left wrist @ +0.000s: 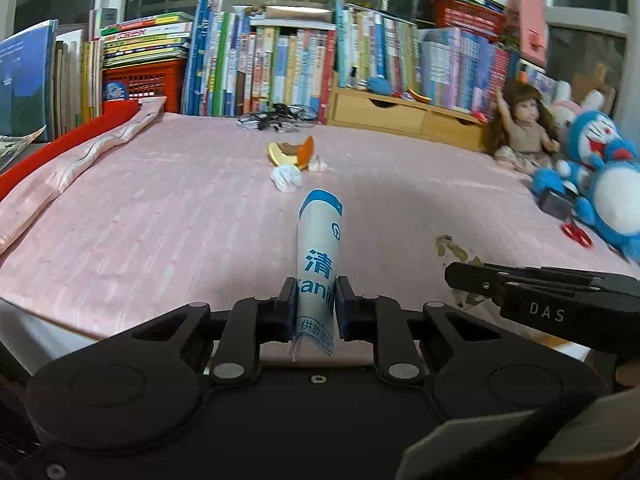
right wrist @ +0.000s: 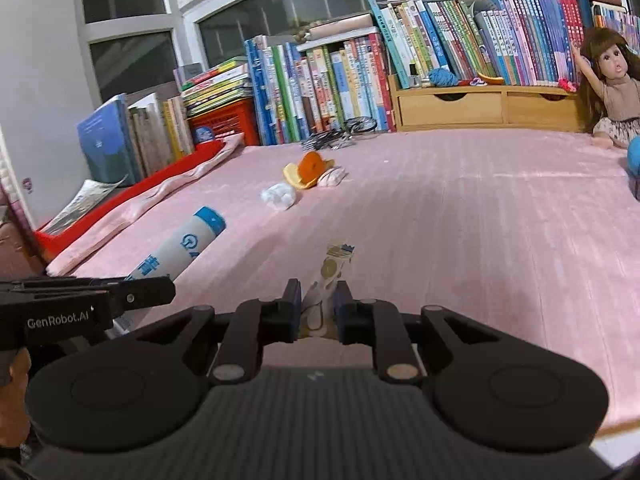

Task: Collect trash
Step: 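Carry white tube and brown wrapper toward the bed edge and trash bag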

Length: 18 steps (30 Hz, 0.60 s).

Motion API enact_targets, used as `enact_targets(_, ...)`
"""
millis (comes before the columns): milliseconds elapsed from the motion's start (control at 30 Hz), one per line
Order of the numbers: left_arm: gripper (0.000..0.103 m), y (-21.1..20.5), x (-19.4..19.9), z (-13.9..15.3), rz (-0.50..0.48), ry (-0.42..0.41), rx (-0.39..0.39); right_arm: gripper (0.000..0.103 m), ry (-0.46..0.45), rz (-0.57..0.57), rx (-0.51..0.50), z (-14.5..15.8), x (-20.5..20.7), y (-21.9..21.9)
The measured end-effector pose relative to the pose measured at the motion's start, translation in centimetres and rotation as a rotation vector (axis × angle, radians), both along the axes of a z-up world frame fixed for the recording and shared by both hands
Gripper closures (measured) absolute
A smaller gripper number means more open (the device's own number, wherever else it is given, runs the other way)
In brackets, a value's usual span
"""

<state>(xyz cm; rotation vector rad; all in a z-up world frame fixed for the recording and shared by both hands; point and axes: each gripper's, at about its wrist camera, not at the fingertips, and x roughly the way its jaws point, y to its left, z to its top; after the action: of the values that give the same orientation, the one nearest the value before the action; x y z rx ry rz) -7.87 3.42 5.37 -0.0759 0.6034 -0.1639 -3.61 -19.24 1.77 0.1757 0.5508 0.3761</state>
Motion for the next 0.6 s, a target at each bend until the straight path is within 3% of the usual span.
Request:
enact_targets(300,0.085,0.3,-5.0,-0.7,-0.127,0.097,-0.023,0.081,0.064,0.043,0.044,-0.7,-5.7,-1.0)
enact_targets(600,0.085,-0.2,-7.9,-4.3,-0.197,0.255,0.01,0.081,0.174,0.097,0.011,-4.5,-8.2,-0.5)
